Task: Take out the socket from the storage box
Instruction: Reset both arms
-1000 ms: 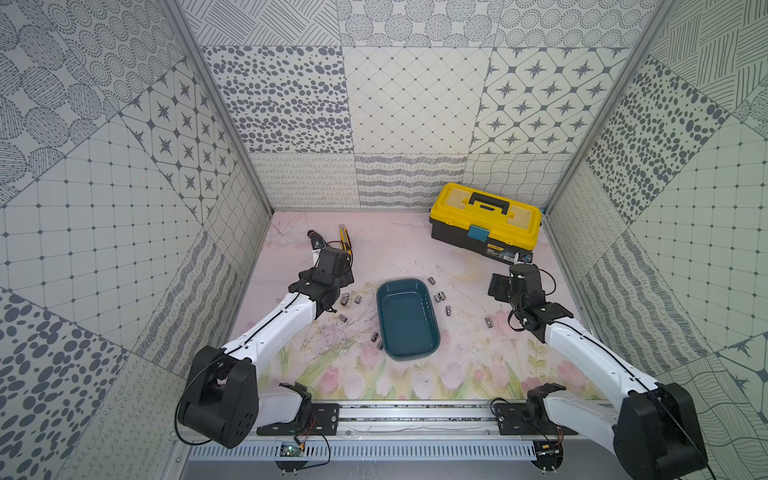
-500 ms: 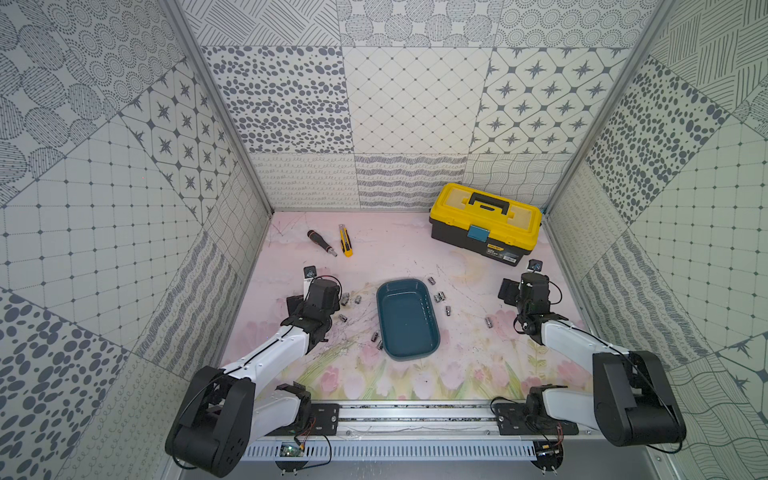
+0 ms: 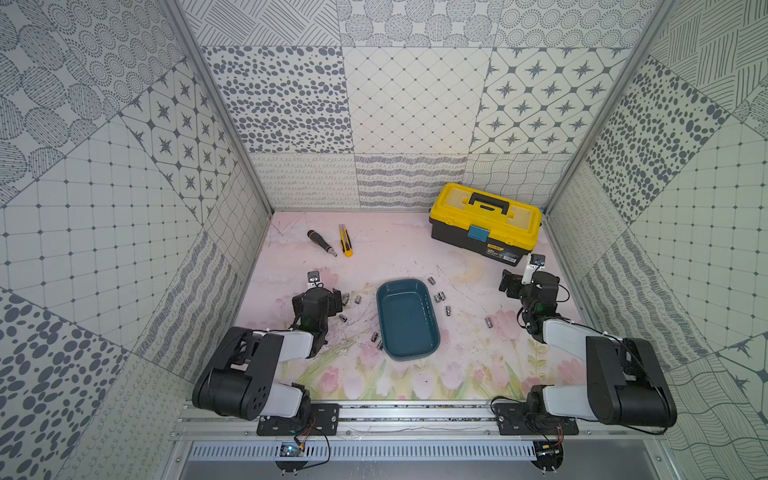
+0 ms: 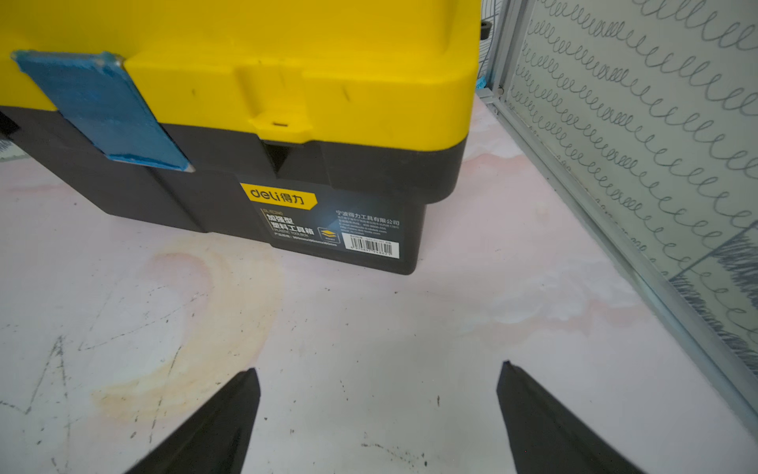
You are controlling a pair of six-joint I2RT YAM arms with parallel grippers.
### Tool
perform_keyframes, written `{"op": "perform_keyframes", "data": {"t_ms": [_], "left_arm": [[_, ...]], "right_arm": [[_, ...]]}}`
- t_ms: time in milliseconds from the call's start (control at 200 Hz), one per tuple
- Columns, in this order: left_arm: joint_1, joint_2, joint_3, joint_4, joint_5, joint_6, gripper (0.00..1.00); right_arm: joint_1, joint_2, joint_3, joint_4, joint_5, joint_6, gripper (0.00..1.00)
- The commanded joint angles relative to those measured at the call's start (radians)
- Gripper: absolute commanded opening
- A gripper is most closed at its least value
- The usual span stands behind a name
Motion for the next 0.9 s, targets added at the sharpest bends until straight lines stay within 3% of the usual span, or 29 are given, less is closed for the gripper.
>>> {"op": "perform_keyframes", "data": {"t_ms": [0, 80, 195, 270, 360, 896], "left_arm": [[0.013, 0.139, -0.024, 0.452, 0.116, 0.109, 0.99], [0.019, 0.096, 0.013, 0.312, 0.134, 0.076, 0.99], [0.025, 0.104, 0.057, 0.239, 0.131, 0.071, 0.99], [0.028, 0.120, 0.056, 0.268, 0.113, 0.080, 0.99], [0.029, 0.114, 0.063, 0.245, 0.098, 0.067, 0.99], [0.029, 0.115, 0.061, 0.246, 0.098, 0.067, 0.99]], "right_arm": [[-0.027, 0.037, 0.032, 0.077, -0.120, 0.006, 0.99], [-0.031, 0.057, 0.036, 0.100, -0.187, 0.001, 0.99], [-0.022, 0.132, -0.014, 0.288, -0.258, -0.017, 0.99], [0.017, 0.139, 0.009, 0.237, -0.208, -0.055, 0.99], [0.049, 0.188, -0.007, 0.310, -0.161, -0.077, 0.99], [0.054, 0.186, -0.005, 0.297, -0.159, -0.084, 0.99]]}}
